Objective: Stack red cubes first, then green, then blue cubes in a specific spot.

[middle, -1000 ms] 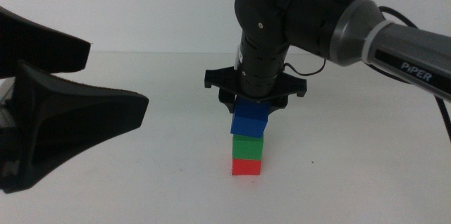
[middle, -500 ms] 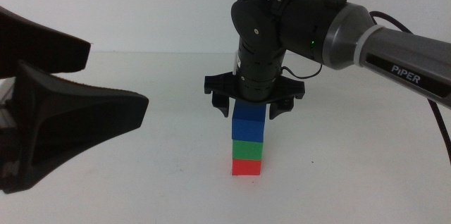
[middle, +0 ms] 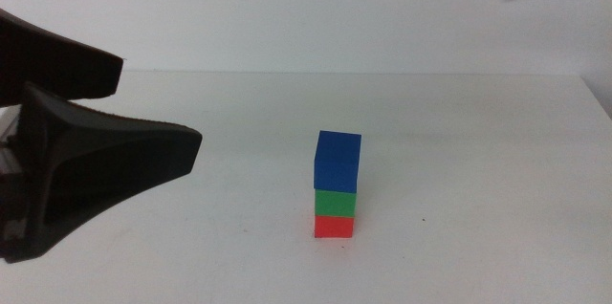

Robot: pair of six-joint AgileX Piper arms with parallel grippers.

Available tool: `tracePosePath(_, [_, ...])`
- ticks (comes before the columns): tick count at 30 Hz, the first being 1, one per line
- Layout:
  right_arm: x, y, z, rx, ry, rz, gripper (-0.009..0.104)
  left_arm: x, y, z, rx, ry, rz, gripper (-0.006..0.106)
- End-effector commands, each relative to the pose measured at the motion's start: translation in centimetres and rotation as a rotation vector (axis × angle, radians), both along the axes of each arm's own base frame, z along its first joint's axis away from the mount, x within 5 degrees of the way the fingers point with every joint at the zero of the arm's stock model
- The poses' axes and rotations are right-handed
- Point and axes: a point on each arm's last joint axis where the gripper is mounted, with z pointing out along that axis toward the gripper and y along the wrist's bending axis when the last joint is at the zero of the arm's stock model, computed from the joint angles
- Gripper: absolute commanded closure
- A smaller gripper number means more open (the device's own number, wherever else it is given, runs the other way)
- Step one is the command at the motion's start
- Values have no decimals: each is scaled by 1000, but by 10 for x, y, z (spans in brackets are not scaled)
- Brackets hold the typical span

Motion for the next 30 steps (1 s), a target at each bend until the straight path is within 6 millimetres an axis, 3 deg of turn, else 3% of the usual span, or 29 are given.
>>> tracePosePath(1, [-24,-40,24,-53,-88,-19,2,-1,0,1,-13,-10,-1,7])
tracePosePath(5, [-65,-95,24,-156,-119,-84,2,-1,0,1,-13,-10,-1,7])
tracePosePath(7, [-90,-112,12,-173,-107,-125,2,-1,0,1,-13,-10,-1,7])
tracePosePath(9, [-108,-122,5,-170,-205,-177,2,-1,0,1,-13,-10,-1,7])
tracePosePath(15, [-153,-124,-21,-166,-410,-182,2,1,1,1,3,-24,10,7])
tracePosePath(22, [-177,-123,-57,-223,-508,-125,2,1,1,1,3,-24,10,7])
tracePosePath(30, [-187,-124,-55,-223,-552,-131,2,1,1,1,3,-24,10,7])
